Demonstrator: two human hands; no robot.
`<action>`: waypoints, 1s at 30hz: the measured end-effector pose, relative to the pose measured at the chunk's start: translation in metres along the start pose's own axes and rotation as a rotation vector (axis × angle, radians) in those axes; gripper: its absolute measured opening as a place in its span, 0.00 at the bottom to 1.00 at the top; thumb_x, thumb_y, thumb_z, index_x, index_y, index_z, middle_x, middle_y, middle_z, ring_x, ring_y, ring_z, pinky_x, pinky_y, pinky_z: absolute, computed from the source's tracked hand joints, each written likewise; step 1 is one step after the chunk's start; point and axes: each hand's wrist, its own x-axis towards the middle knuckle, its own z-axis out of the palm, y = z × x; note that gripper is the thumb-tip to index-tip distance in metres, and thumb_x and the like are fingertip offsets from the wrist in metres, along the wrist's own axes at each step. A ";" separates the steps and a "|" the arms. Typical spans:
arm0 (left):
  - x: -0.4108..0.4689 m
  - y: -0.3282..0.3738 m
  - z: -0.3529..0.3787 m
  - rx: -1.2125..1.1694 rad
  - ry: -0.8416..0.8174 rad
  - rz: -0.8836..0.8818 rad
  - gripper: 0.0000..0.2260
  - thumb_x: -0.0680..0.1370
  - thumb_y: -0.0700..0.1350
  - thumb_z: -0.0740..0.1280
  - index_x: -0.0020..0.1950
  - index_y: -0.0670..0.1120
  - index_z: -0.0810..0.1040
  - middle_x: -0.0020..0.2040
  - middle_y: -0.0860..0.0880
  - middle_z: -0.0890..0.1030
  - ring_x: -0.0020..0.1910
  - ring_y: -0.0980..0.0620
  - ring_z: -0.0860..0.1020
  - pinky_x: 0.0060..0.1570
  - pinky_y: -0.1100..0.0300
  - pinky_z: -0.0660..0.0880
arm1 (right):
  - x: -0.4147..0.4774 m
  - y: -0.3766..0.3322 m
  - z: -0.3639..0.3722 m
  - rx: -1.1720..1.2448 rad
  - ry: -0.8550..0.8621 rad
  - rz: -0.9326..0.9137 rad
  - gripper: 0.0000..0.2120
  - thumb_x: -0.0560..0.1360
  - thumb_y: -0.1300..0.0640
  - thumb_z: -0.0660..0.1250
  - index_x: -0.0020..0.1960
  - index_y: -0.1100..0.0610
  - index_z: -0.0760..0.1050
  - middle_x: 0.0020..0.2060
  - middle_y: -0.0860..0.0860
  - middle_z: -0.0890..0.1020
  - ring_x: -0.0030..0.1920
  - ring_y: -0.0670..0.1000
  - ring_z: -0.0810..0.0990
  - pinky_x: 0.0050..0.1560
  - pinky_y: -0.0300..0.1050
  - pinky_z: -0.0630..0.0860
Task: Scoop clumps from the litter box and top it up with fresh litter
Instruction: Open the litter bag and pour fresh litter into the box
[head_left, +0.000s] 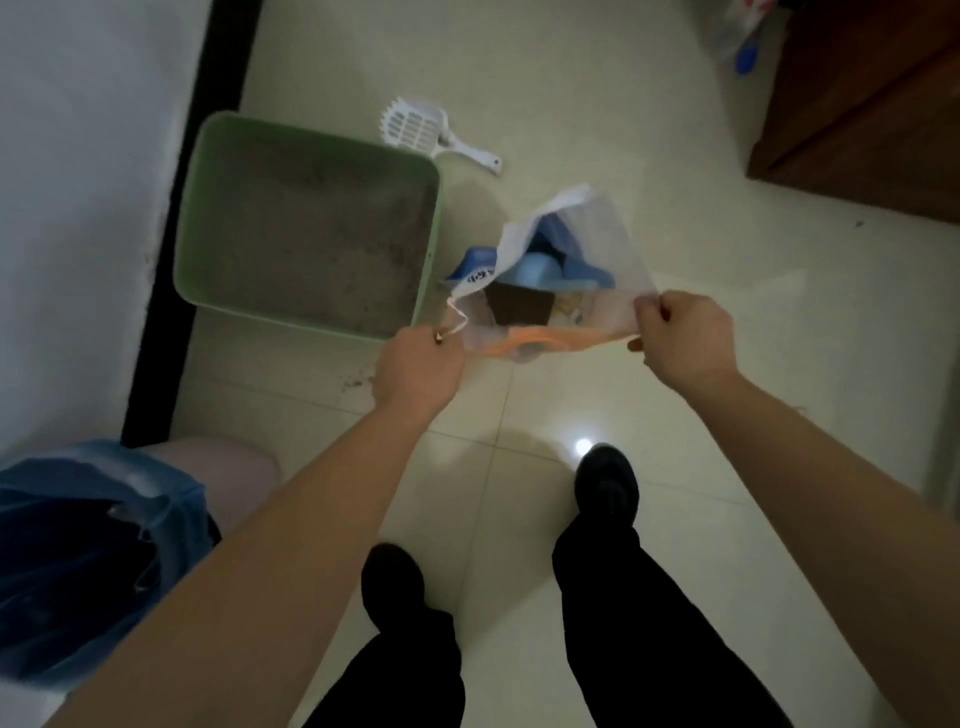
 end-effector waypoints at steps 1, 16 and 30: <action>0.000 0.000 0.001 0.014 0.039 0.014 0.17 0.77 0.56 0.62 0.51 0.42 0.79 0.46 0.46 0.81 0.45 0.43 0.78 0.39 0.54 0.71 | -0.002 -0.001 0.003 -0.011 0.036 -0.021 0.16 0.81 0.51 0.59 0.44 0.61 0.79 0.35 0.52 0.83 0.39 0.54 0.83 0.46 0.45 0.77; 0.077 0.038 0.014 0.319 0.318 0.649 0.09 0.82 0.46 0.58 0.51 0.41 0.73 0.45 0.39 0.79 0.43 0.37 0.78 0.38 0.50 0.69 | 0.041 -0.019 0.021 -0.579 -0.144 -0.525 0.23 0.78 0.52 0.66 0.71 0.55 0.69 0.65 0.57 0.75 0.61 0.58 0.77 0.58 0.50 0.75; 0.189 -0.002 0.142 0.281 0.121 0.687 0.17 0.77 0.46 0.67 0.61 0.46 0.63 0.51 0.45 0.76 0.44 0.43 0.76 0.42 0.50 0.73 | 0.132 0.059 0.132 -0.746 -0.174 -0.696 0.32 0.79 0.45 0.64 0.78 0.54 0.58 0.74 0.56 0.68 0.70 0.58 0.70 0.67 0.49 0.67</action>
